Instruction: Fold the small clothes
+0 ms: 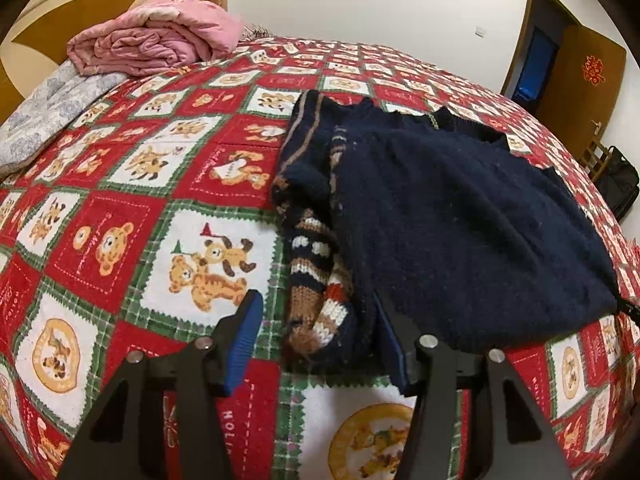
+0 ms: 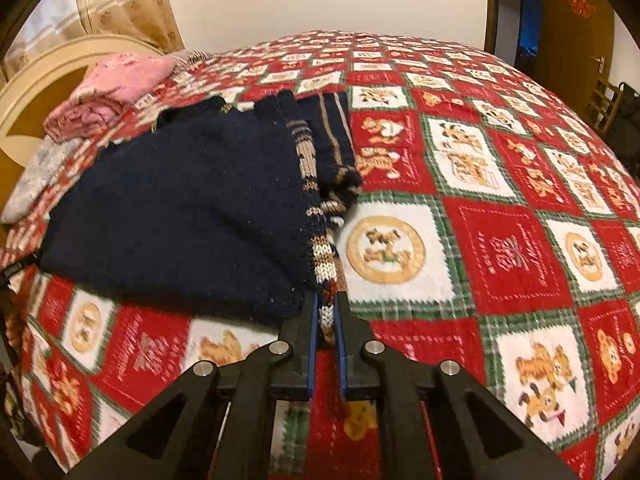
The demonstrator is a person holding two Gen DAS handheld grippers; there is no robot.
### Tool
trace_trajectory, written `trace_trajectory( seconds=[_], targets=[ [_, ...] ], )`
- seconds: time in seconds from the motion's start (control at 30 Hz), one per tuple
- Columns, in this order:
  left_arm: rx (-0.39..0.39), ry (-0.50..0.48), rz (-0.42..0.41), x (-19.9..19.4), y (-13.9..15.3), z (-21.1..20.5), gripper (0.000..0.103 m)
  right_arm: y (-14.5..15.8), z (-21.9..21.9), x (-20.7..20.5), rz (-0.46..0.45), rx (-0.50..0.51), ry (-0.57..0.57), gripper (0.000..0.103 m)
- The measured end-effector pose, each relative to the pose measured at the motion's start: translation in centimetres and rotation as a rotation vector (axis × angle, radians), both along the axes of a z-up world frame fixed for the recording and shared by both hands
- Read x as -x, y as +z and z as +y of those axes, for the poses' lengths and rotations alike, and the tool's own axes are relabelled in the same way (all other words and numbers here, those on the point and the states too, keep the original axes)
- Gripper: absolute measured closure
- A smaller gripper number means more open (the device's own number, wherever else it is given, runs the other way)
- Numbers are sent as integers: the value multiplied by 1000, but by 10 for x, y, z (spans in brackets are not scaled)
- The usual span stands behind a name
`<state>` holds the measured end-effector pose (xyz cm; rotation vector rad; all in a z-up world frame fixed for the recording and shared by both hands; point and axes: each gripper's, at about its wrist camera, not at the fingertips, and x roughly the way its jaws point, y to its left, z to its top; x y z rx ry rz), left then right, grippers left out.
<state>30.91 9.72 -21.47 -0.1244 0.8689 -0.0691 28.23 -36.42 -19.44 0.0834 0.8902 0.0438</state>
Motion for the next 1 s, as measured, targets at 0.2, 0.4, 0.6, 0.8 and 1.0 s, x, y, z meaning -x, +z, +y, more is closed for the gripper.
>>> trace_trajectory(
  seconds=[0.2,0.4,0.6,0.8,1.0],
  targets=[
    [-21,-27,20,6,1,1,40,20,12,-4,-55,121,-86,51],
    [-22,-40,20,16,8,9,39,57,93,3,-187,181,106,51],
    [13,25,-33,18,27,36,38,47,234,6,-206,280,465,51],
    [33,106,-28,5,25,76,35,34,335,11,-222,301,636,51],
    [69,170,-4,-3,16,108,35,12,402,8,-215,353,727,50]
  ],
)
